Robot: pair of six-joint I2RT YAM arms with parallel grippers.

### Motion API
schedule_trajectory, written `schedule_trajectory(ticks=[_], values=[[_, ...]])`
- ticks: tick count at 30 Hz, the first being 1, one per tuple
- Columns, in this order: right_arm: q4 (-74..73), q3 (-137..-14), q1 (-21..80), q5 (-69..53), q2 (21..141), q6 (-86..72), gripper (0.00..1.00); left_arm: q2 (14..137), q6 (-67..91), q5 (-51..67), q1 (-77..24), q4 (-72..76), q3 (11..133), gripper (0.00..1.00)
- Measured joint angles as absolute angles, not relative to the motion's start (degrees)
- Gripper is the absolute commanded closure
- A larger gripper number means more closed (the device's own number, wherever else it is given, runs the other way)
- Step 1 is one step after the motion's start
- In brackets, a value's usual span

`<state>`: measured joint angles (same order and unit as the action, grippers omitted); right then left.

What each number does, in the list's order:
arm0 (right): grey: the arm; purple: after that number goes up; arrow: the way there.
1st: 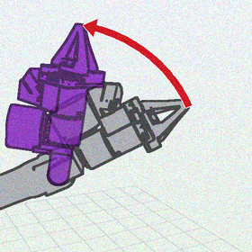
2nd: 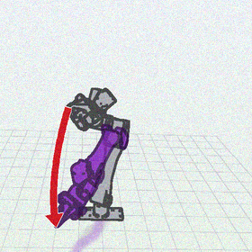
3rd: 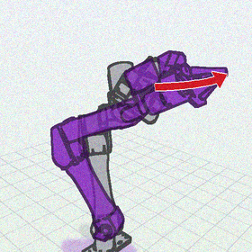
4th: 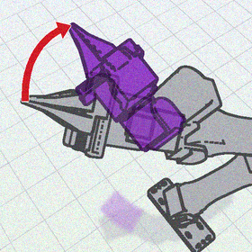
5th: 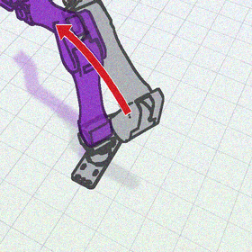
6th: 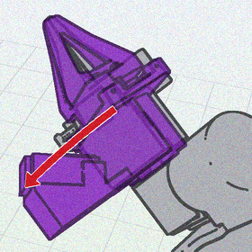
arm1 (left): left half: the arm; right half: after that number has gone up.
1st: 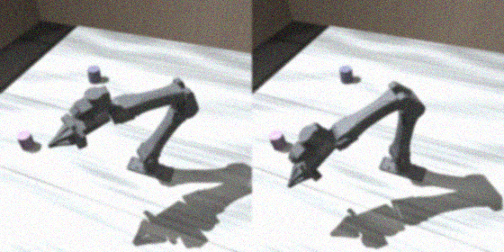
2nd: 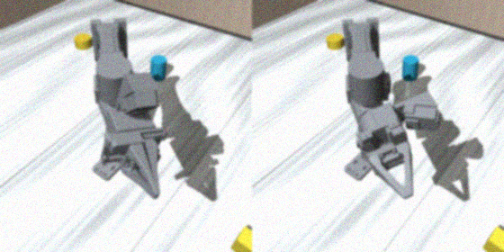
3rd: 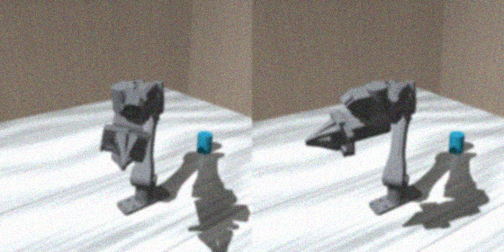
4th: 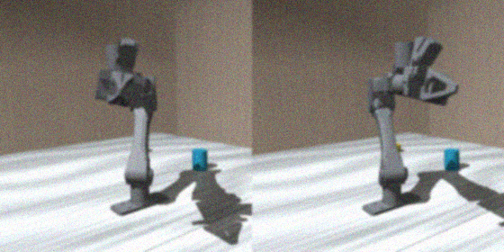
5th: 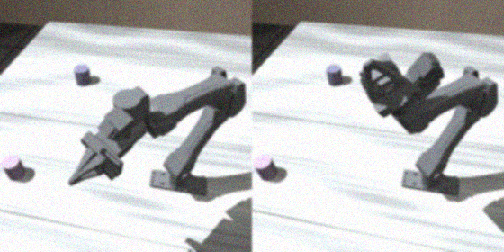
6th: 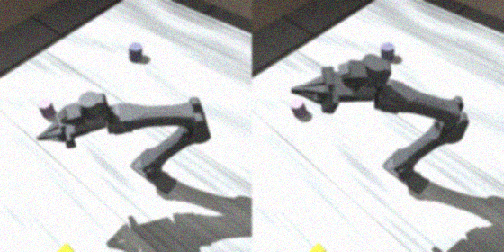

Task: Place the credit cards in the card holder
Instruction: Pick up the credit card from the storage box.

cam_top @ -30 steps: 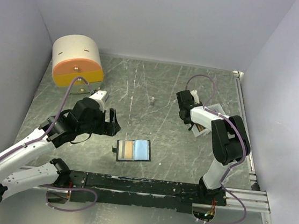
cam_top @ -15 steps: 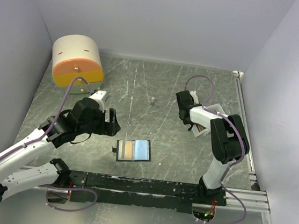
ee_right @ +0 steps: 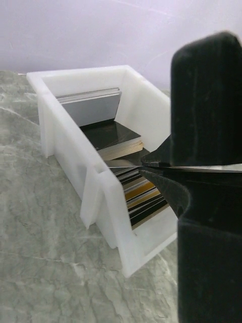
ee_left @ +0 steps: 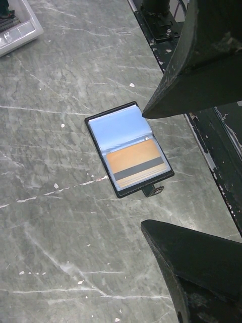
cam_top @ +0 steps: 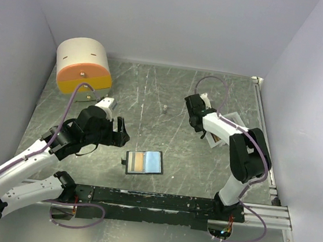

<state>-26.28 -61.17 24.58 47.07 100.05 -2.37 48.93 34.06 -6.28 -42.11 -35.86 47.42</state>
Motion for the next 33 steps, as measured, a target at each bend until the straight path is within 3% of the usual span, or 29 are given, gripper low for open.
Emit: schedule_trajectory(ticks=[16,26,33], values=[[-35.97,-63.22,27.88,36.93,80.05,-7.31,1.0,50.35,37.54,-7.6,-42.11,-36.23,46.44,0.19],[-32.38,-60.05,29.74,16.05,63.33,-15.03,1.0,54.63,42.74,-2.24,-42.11,-33.43,37.43,0.25],[-23.88,-50.46,31.31,0.91,56.73,-24.51,1.0,58.67,44.38,-0.78,-42.11,-29.89,36.67,0.18]])
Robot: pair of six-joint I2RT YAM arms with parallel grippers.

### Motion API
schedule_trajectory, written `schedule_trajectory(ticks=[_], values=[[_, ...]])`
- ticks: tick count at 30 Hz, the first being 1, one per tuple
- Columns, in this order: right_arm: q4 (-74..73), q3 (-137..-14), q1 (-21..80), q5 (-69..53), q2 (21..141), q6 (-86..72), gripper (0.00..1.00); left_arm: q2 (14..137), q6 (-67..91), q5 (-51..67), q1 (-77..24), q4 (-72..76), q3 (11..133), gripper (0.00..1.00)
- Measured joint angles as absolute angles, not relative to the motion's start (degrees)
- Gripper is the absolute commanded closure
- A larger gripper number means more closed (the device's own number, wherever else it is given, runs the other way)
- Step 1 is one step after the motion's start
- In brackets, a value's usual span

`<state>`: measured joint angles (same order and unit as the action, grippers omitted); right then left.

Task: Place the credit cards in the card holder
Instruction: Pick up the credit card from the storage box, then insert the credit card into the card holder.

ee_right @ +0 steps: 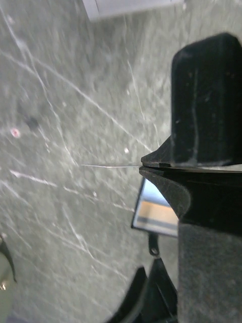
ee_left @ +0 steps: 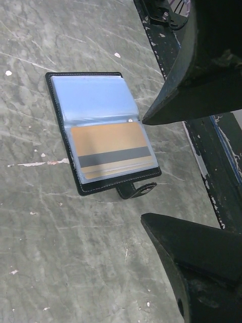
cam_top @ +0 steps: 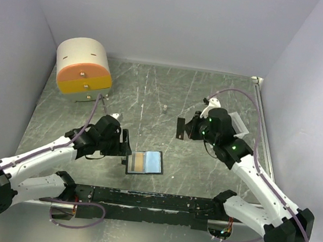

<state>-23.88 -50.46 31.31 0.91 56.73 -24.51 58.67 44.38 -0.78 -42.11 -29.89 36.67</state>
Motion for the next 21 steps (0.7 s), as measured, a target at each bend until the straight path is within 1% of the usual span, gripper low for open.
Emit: schedule_trajectory(ticks=[6,14,18,21], values=[[-14.04,-40.51,35.09,-7.25,54.04,-34.94,1.0,61.76,44.58,-0.23,-42.11,-26.76,35.29,0.22],[-1.02,-31.59,42.85,-9.32,58.0,-45.3,1.0,64.79,44.64,0.3,-42.11,-24.16,32.29,0.3],[6.07,-28.42,45.56,-9.65,62.59,-49.43,1.0,65.63,44.62,0.32,-42.11,-23.24,32.05,0.39],[10.68,-26.94,46.92,-9.67,66.17,-51.64,1.0,66.24,44.6,0.51,-42.11,-22.0,31.22,0.57]])
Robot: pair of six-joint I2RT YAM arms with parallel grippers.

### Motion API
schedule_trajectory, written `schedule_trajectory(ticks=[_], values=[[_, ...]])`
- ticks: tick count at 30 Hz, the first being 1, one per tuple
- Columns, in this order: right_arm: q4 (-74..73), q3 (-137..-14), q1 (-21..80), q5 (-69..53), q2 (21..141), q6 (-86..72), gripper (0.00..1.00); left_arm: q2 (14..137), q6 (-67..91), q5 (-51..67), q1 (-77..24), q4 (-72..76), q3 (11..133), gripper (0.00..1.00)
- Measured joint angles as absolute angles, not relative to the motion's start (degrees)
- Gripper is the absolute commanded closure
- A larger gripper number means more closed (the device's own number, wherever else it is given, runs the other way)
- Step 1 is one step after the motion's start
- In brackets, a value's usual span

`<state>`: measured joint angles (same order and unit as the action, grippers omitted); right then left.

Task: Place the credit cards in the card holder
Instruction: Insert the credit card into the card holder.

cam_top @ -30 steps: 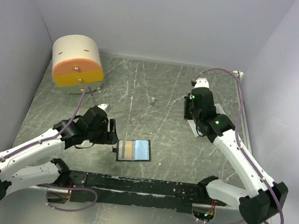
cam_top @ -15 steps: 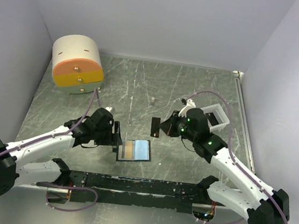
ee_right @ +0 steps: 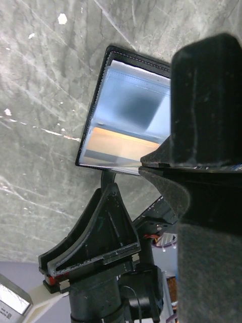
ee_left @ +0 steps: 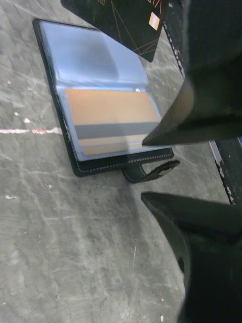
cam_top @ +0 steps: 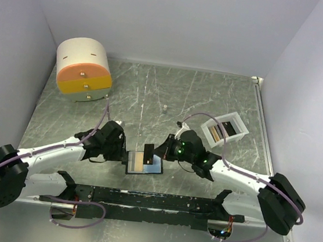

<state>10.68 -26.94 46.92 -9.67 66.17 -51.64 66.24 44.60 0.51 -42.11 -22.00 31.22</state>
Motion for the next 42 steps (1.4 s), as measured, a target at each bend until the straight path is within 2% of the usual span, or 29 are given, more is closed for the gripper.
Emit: schedule_trajectory(ticks=[5,9,42], values=[[16.1,-25.41,47.66,-9.67,71.07,-53.6,1.0,67.13,44.71,0.58,-42.11,-21.89,29.89,0.81],[18.79,-24.84,47.7,-9.47,73.14,-54.11,1.0,67.13,44.71,0.54,-42.11,-21.91,29.39,0.93],[26.26,-20.8,47.7,-5.91,78.41,-54.41,1.0,66.96,45.45,0.47,-42.11,-21.85,28.03,0.93]])
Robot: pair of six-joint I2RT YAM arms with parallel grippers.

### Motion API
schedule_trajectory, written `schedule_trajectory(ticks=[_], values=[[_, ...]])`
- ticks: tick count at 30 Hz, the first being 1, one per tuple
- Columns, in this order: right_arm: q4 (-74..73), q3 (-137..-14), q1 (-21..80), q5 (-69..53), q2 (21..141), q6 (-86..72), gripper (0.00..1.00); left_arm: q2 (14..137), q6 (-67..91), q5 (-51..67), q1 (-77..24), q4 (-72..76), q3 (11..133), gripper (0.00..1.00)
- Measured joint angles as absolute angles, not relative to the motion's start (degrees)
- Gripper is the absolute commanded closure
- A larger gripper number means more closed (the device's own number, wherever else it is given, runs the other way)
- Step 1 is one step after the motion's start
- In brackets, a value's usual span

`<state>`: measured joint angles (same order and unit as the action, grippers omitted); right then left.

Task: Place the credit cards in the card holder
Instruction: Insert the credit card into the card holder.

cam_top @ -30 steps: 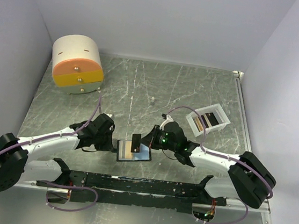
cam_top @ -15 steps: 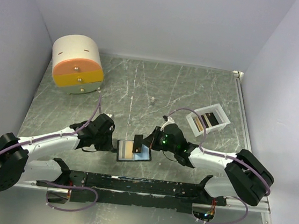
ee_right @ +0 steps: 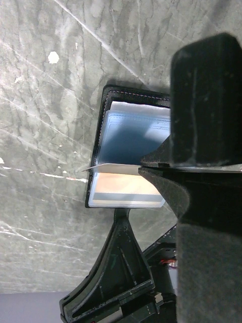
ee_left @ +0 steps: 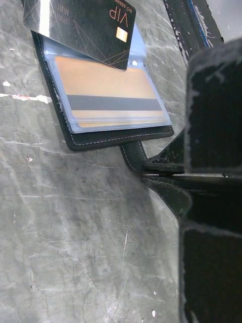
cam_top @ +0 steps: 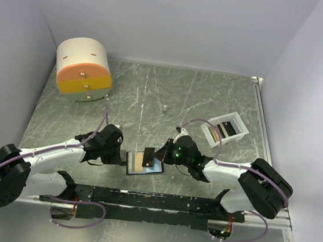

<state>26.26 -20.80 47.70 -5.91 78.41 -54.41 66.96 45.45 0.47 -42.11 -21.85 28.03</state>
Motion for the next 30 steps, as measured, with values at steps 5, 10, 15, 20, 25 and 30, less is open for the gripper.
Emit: schedule_trajectory(ticks=[5,10,15,20,25,30], values=[[27.35,-20.58,47.7,-6.59,78.87,-54.41,1.0,66.96,45.47,0.47,-42.11,-21.78,27.99,0.93],[28.12,-19.62,47.7,-7.22,78.91,-54.57,1.0,66.96,45.5,0.47,-42.11,-21.71,27.99,0.93],[28.14,-19.57,47.7,-7.94,78.91,-54.65,1.0,66.98,45.5,0.47,-42.11,-21.69,27.99,0.93],[28.21,-19.57,47.7,-9.23,80.31,-54.65,1.0,67.02,45.5,0.47,-42.11,-21.69,27.99,0.93],[28.23,-19.59,47.7,-10.17,81.82,-54.65,1.0,67.2,45.5,0.47,-42.11,-21.67,27.99,0.93],[27.97,-20.29,47.79,-10.85,82.7,-54.61,1.0,67.53,45.5,0.47,-42.11,-21.65,27.99,0.93]])
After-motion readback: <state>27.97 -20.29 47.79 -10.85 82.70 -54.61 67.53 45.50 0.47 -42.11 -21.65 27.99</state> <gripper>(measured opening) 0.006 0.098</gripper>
